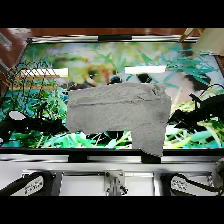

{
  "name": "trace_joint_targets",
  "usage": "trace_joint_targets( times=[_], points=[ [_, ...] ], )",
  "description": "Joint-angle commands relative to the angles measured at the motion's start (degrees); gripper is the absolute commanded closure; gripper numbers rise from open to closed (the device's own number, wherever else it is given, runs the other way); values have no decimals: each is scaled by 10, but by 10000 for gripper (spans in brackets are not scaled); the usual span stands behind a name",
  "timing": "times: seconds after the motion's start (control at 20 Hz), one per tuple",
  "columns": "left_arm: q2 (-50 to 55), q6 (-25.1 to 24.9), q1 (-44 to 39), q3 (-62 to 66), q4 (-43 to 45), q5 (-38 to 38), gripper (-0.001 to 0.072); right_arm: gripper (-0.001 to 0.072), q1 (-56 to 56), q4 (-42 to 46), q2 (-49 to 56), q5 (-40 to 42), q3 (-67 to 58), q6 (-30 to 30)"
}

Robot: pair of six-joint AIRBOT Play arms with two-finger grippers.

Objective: Fold the shirts.

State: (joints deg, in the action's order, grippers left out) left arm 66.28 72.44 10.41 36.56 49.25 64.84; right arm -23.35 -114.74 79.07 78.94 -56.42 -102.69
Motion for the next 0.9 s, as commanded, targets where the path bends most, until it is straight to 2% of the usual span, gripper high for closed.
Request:
trace_joint_targets(
  times=[0.0, 0.4, 0.45, 0.5, 0.55, 0.6, 0.65, 0.75, 0.85],
  points=[
    [-3, 0, 0, 21, 0, 2, 680, 161, 0, -4, 34, -19, 1, -3],
    [-3, 1, 0, 51, 0, 3, 680, 176, 0, -67, 104, -108, 1, -2],
    [-3, 2, 0, 51, 0, 3, 680, 284, 0, -75, 110, -111, 1, -2],
    [-3, 2, 0, 51, 0, 3, 679, 347, 0, -83, 114, -113, 1, -2],
    [-3, 2, 0, 52, 0, 3, 680, 449, 0, -84, 116, -114, 1, -3],
    [-3, 2, 0, 52, 0, 3, 679, 505, 0, -83, 115, -116, 1, -7],
    [-3, 2, 0, 55, 0, 3, 680, 650, 0, -85, 115, -110, 0, -13],
    [-4, -14, 0, 70, 2, 3, 680, 653, 0, -101, 103, -84, -11, -31],
    [-22, -19, 0, 118, 4, 3, 681, 653, 0, -125, 52, -61, -35, -75]
  ],
)
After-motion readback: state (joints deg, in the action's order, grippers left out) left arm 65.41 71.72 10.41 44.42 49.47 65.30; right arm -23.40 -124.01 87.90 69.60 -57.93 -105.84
